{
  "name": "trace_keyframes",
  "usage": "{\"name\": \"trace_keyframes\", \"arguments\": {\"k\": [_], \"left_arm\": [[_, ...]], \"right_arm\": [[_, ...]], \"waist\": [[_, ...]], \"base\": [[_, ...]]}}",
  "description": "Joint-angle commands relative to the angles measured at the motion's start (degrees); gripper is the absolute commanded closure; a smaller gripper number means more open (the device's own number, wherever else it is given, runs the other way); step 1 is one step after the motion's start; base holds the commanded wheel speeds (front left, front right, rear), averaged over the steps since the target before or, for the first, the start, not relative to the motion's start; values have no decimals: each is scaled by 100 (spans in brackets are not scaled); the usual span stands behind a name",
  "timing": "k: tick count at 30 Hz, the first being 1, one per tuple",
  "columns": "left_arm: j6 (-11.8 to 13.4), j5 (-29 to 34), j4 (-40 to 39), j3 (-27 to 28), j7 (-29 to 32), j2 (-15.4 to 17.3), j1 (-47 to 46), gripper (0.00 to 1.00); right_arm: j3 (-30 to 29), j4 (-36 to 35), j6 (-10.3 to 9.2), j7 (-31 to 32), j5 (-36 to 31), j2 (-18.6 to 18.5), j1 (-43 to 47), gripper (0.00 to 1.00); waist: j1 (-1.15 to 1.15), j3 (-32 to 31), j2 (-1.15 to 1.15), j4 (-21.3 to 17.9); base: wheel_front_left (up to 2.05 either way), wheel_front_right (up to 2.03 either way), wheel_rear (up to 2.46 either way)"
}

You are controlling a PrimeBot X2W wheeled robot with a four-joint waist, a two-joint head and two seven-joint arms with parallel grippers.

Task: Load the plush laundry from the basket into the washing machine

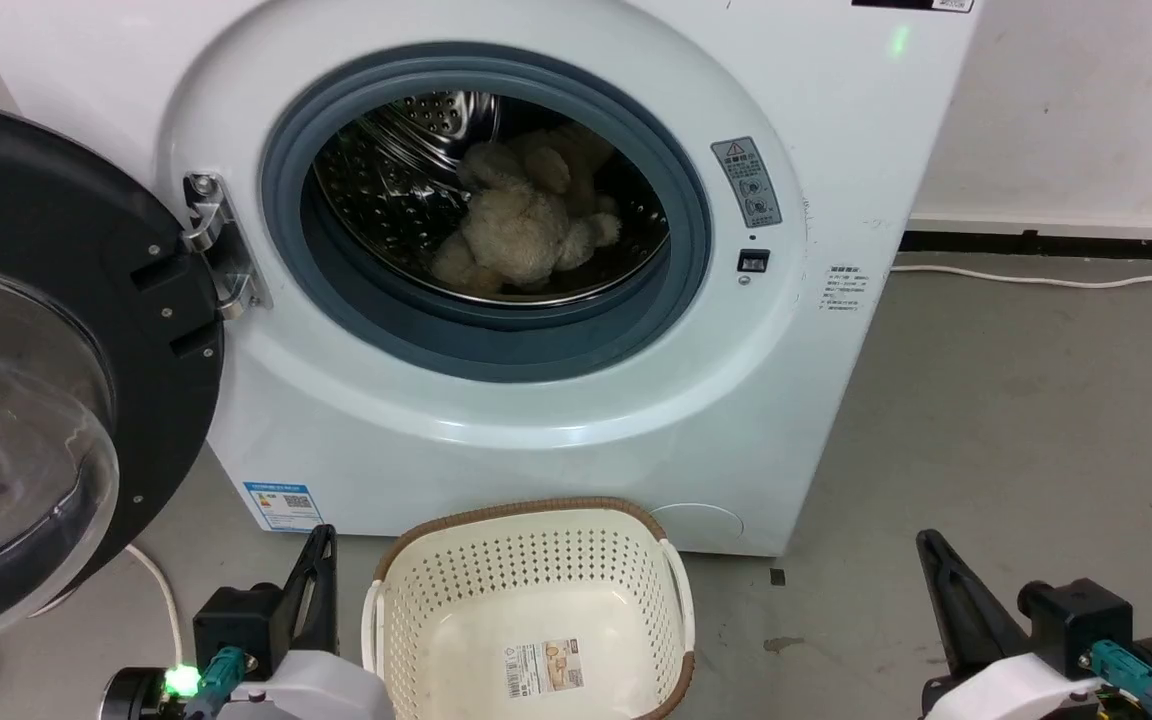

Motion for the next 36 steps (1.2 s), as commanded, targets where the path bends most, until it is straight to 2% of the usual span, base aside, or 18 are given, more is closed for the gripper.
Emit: {"name": "trace_keyframes", "arguments": {"k": [1,36], "left_arm": [[-36,82,-46,43,23,-21,-104,100],[-225,447,-190,274,227,-193,-202,100]], "right_arm": [[9,-49,4,33,-72,-2,-88,100],[23,-199,5,238,-333,-3,-294,100]], "waist": [[0,3,0,3],[0,49,0,49]], "base": [[0,0,0],[0,0,0]]}}
